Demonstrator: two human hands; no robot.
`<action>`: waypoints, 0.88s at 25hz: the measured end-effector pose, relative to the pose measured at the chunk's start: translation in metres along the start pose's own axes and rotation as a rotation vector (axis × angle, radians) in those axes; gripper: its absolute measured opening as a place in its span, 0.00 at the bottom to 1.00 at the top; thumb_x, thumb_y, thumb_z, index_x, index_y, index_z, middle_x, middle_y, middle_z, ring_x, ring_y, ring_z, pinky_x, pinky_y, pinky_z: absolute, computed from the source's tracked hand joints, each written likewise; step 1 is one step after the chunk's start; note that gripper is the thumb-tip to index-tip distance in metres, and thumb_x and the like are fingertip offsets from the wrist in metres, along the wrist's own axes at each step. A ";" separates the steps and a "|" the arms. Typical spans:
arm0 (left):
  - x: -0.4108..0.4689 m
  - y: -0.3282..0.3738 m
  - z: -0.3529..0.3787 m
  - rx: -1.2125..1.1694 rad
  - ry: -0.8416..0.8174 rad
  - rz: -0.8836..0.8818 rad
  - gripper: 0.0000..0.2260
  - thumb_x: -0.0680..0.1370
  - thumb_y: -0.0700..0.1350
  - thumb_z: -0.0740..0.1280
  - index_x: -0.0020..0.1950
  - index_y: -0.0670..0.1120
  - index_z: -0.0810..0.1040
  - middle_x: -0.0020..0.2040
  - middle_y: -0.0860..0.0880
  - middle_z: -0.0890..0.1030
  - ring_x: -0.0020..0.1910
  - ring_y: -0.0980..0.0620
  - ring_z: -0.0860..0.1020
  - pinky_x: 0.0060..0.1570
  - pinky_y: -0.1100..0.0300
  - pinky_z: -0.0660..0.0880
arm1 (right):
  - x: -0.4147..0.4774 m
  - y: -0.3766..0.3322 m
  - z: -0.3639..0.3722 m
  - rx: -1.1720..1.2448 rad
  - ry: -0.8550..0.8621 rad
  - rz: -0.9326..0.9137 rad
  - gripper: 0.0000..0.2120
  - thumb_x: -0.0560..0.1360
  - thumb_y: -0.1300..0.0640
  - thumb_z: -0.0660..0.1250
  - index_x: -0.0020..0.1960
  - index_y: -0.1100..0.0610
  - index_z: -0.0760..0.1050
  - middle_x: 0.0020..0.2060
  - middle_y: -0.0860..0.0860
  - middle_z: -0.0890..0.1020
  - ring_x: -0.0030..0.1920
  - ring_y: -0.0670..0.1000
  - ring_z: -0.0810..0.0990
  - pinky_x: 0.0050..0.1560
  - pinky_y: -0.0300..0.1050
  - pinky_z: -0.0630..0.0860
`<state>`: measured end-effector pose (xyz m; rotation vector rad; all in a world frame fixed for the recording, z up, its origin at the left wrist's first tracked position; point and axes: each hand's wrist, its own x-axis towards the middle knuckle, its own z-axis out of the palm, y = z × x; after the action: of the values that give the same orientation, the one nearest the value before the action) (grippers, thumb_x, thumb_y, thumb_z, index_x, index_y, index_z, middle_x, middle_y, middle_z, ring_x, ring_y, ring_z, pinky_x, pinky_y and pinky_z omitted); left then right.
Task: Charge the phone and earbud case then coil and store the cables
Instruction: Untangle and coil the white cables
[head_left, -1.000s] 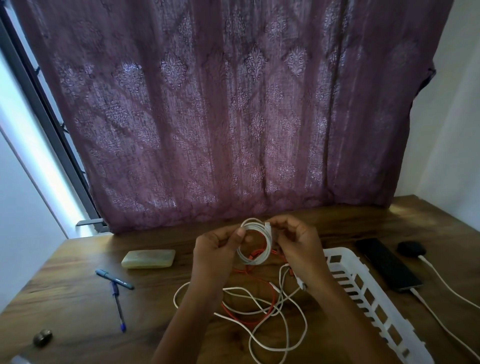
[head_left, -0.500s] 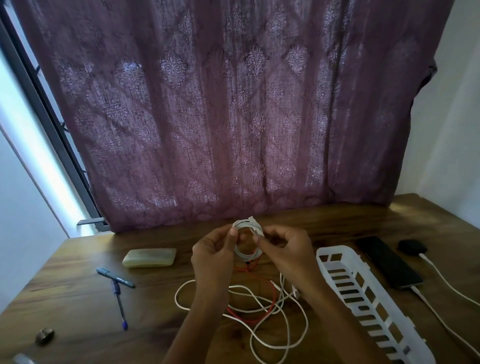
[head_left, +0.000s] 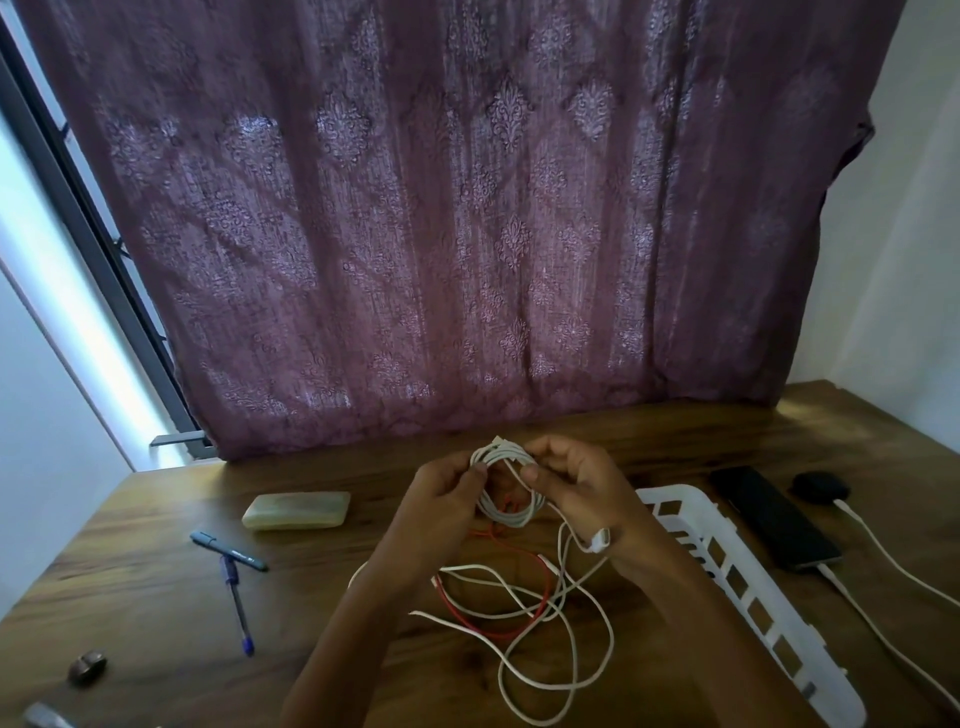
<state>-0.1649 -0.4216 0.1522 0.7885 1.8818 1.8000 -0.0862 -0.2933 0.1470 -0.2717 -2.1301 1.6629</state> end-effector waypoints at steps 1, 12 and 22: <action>-0.001 0.000 0.001 -0.038 -0.016 -0.026 0.14 0.80 0.37 0.56 0.43 0.46 0.81 0.37 0.48 0.85 0.40 0.52 0.83 0.43 0.58 0.79 | 0.000 -0.001 -0.001 -0.003 -0.015 0.005 0.07 0.76 0.63 0.64 0.48 0.52 0.76 0.45 0.48 0.83 0.47 0.45 0.82 0.49 0.37 0.78; -0.002 0.002 0.002 -0.240 0.073 -0.127 0.16 0.79 0.41 0.60 0.37 0.38 0.81 0.33 0.44 0.82 0.33 0.49 0.80 0.35 0.55 0.78 | 0.003 -0.003 -0.014 0.116 -0.013 0.087 0.14 0.66 0.52 0.70 0.50 0.54 0.79 0.47 0.53 0.84 0.49 0.49 0.82 0.51 0.41 0.79; 0.004 -0.005 0.008 0.059 0.282 0.104 0.14 0.79 0.43 0.61 0.38 0.45 0.82 0.35 0.47 0.84 0.36 0.51 0.81 0.39 0.53 0.76 | -0.011 -0.040 -0.019 -0.521 0.122 -0.224 0.06 0.67 0.49 0.73 0.43 0.49 0.83 0.45 0.42 0.78 0.49 0.42 0.74 0.50 0.35 0.71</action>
<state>-0.1635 -0.4133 0.1468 0.6939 2.1127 2.0167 -0.0637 -0.2923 0.1871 -0.2647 -2.3657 0.9264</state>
